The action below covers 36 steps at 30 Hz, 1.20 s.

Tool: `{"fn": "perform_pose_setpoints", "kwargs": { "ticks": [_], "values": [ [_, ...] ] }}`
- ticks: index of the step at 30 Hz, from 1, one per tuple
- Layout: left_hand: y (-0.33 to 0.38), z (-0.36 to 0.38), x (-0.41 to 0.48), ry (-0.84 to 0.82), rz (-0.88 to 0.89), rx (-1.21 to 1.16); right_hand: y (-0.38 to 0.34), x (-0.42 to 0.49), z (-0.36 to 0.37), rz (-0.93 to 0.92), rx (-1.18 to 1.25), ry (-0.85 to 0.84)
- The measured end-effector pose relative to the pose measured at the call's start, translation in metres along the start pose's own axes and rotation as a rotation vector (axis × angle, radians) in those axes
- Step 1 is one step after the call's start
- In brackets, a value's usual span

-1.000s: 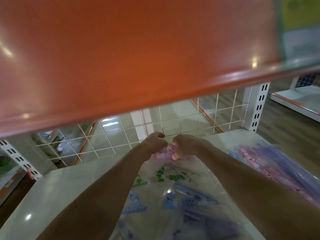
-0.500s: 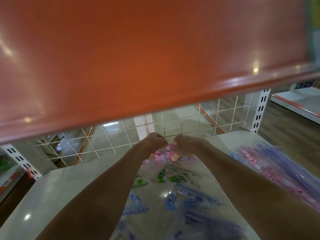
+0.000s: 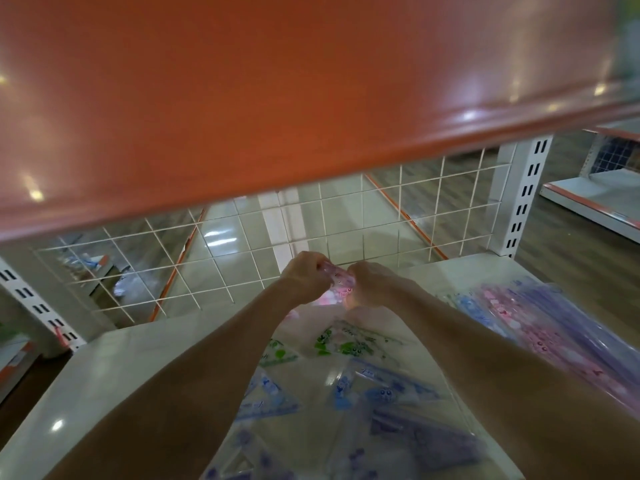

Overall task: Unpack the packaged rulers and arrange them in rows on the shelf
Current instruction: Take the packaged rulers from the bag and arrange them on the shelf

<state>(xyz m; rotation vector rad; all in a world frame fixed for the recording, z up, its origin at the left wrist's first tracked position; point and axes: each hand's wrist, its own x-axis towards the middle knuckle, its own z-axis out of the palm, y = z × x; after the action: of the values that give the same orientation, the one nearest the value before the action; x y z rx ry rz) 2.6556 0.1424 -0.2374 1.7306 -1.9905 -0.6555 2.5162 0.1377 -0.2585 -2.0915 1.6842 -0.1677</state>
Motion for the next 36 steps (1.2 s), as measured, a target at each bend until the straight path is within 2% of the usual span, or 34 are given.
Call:
{"fn": "perform_pose_setpoints", "kwargs": {
  "ticks": [2,5,7,10,15,20,28,31,36],
  "values": [
    [-0.004,-0.002,0.001,0.076,0.049,0.084,0.0,-0.002,-0.006,-0.046,0.029,0.006],
    [-0.003,-0.008,-0.001,0.179,0.063,0.088,0.001,-0.002,-0.02,-0.111,-0.004,0.143],
    [-0.004,-0.009,-0.002,0.119,0.063,0.078,0.004,-0.002,-0.021,-0.12,-0.063,0.197],
    [-0.009,-0.002,-0.005,-0.055,0.051,0.151,0.01,-0.004,-0.006,-0.118,-0.133,0.143],
    [-0.014,0.0,0.002,-0.081,-0.054,0.114,0.018,-0.003,-0.01,-0.103,-0.108,0.128],
    [-0.024,0.006,0.011,-0.139,-0.084,0.253,0.03,-0.008,-0.039,-0.029,0.219,0.118],
    [-0.019,0.036,0.014,-0.131,-0.155,0.36,0.038,-0.007,-0.033,-0.007,0.099,0.033],
    [-0.019,0.036,0.015,-0.027,-0.193,0.207,0.043,-0.002,-0.029,0.009,0.058,0.073],
    [-0.02,0.035,0.011,0.117,-0.204,-0.077,0.043,-0.007,-0.031,0.018,0.216,0.046]
  ]
}}
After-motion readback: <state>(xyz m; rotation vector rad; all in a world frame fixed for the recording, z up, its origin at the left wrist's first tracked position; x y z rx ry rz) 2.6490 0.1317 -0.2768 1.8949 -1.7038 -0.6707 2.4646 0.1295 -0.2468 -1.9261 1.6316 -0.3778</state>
